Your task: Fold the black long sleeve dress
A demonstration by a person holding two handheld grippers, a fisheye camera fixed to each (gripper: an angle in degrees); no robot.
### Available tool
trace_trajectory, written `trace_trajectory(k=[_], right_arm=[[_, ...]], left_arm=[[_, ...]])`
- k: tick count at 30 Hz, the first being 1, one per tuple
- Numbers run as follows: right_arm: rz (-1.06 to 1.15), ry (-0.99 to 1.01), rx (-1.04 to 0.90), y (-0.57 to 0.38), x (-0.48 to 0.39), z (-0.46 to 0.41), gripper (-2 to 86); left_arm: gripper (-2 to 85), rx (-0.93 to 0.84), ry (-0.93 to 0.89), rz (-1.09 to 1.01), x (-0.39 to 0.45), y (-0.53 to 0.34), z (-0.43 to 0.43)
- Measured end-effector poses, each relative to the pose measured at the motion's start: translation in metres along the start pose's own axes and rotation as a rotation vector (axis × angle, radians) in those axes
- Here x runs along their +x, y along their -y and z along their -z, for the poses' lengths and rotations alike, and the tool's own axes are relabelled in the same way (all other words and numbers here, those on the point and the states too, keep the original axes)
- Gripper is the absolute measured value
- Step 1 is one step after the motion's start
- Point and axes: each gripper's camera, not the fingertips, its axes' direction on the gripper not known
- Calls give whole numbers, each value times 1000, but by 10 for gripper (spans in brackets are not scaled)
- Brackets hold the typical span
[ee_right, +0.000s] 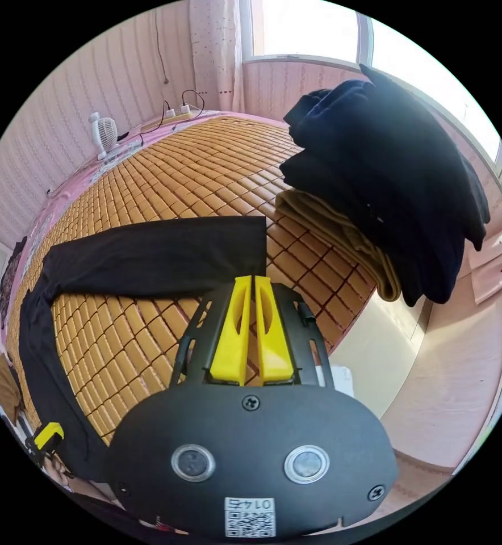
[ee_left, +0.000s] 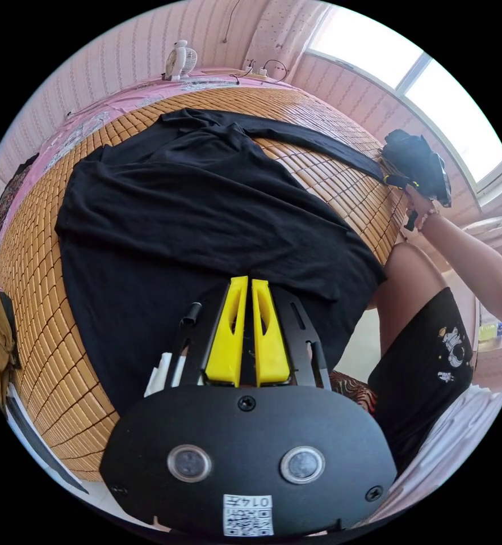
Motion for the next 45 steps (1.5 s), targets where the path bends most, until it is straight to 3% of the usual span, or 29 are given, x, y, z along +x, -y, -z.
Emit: trace_trajectory(k=[5,9,13,19,21,23,26,30,34,41,45], right_arm=[[4,1,-11,-14,-1,5,-6],[-22,250,75,-9,-7,37,-4],[117,551,252,6,-50,96,-2],[681,1127,523,-31,-163,228,3],[972,1341,444,-76,-204,253,7],[1122,1409,262,-114,-234,247,15],[1256,1264,-20,-180,-271,209,50],[1218,1126,-245,-235,-289,173,61],[1182,1026,-277,-256,-304,166,61],[1325,803,-176,-305,-386,174,93],[1370,674,-238,-323,-430,156,56]], left_arm=[[-8,6,7,7,1,-6,4],[-9,11,-22,39,-3,-10,9],[-10,188,-127,146,-21,-30,41],[-7,310,-92,245,-49,-81,107],[-4,319,-68,285,-58,-103,123],[3,303,-49,334,-68,-125,132],[18,265,-27,415,-79,-156,139],[37,224,-44,461,-85,-172,135],[55,188,-33,433,-84,-155,124],[68,100,54,378,-85,-118,99],[61,4,107,342,-81,-111,83]])
